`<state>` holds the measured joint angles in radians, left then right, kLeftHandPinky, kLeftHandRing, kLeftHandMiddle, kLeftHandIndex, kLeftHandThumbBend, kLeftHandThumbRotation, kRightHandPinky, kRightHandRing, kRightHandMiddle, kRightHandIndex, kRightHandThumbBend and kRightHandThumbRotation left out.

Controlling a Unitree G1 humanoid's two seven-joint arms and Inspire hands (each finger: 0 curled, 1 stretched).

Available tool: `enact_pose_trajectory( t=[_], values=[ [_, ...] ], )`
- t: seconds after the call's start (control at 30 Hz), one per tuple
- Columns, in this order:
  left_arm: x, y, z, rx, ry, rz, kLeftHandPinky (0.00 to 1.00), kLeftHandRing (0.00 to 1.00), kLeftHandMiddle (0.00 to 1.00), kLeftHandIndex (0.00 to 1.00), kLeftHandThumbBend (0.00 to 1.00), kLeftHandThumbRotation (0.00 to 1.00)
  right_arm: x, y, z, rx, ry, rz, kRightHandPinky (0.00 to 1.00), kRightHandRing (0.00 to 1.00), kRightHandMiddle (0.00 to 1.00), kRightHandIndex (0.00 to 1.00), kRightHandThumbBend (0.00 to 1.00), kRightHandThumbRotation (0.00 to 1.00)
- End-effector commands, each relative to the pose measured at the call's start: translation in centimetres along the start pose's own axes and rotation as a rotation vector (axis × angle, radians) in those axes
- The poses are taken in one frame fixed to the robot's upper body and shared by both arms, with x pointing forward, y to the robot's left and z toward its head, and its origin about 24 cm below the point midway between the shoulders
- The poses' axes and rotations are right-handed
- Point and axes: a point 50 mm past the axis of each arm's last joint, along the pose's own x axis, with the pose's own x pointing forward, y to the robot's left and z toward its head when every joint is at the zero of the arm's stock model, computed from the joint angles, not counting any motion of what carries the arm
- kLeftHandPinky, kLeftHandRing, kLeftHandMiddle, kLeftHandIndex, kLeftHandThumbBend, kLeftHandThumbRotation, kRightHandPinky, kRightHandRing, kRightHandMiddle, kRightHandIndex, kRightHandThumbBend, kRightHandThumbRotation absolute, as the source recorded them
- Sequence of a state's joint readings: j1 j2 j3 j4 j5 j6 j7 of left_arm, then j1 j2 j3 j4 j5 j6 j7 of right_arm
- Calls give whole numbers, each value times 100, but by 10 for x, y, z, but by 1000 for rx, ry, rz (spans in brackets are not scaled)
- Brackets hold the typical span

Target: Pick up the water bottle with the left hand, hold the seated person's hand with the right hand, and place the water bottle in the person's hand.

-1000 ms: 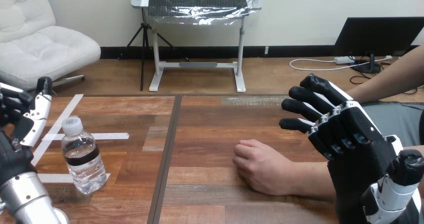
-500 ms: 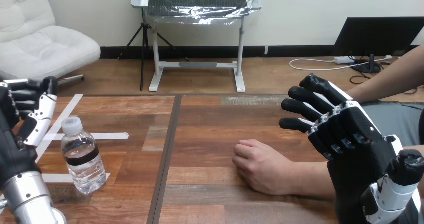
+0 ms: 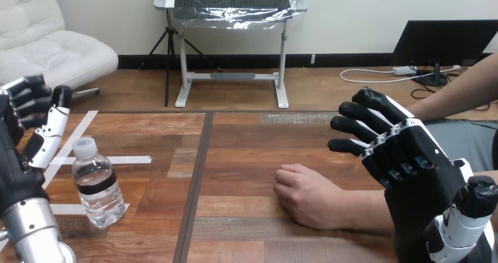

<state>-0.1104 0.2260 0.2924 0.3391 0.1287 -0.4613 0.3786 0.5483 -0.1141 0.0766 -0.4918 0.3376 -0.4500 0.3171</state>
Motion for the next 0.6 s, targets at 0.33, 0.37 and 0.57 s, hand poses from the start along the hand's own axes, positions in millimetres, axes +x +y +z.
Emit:
enact_pose_trajectory(
  t=[0.33, 0.37, 0.57],
  values=[
    [9, -3, 19, -2, -77, -35, 66, 78, 78, 76, 76, 60, 7, 1, 6, -3, -53, 8, 70, 78, 80, 81, 94, 98],
    [9, -3, 19, 4, -76, -38, 66, 78, 78, 76, 76, 60, 7, 1, 6, -4, -52, 7, 70, 78, 80, 81, 94, 98],
    [10, -3, 20, 17, -76, -46, 66, 79, 79, 78, 73, 62, 8, 1, 5, -7, -53, 5, 69, 78, 80, 81, 94, 99]
  ],
)
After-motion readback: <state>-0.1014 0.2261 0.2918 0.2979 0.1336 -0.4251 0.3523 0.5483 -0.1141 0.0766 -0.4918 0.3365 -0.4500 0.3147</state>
